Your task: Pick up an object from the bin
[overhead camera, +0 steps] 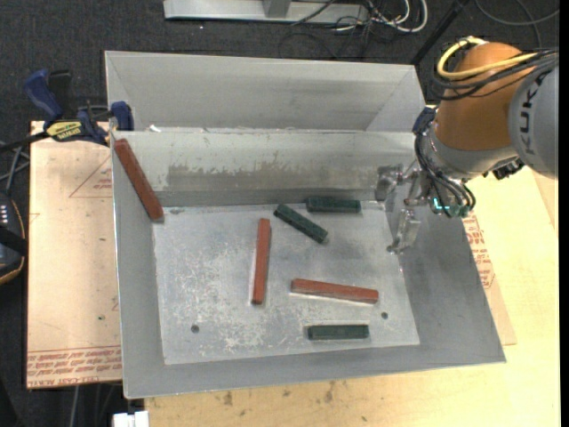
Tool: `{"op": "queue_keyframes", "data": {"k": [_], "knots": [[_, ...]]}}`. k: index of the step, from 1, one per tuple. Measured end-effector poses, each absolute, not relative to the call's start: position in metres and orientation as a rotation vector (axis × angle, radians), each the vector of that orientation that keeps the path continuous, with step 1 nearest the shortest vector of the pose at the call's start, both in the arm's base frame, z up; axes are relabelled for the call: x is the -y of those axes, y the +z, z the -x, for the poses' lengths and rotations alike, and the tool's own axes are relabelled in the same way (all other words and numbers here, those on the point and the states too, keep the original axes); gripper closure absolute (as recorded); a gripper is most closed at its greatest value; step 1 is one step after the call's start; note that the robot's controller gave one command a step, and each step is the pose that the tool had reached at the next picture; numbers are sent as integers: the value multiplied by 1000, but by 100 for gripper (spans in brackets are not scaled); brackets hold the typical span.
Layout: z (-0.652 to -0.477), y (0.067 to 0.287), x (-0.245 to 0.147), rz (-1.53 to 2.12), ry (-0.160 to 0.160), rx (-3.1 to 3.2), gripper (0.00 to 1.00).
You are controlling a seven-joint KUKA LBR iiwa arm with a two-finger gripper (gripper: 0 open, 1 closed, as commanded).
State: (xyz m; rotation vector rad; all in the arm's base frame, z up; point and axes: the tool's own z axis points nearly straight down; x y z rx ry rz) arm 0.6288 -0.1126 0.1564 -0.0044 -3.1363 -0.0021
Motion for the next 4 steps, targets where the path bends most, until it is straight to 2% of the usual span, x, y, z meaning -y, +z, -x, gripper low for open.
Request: {"op": "queue_keyframes", "data": {"k": [1,2,3,4], "knots": [[-631,161,112,1,-1,3144,0],[-635,127,82,-169,5,3148,0],[-622,141,31,-177,-4,3130,0],[-637,154,19,-162,-1,3146,0]]}}
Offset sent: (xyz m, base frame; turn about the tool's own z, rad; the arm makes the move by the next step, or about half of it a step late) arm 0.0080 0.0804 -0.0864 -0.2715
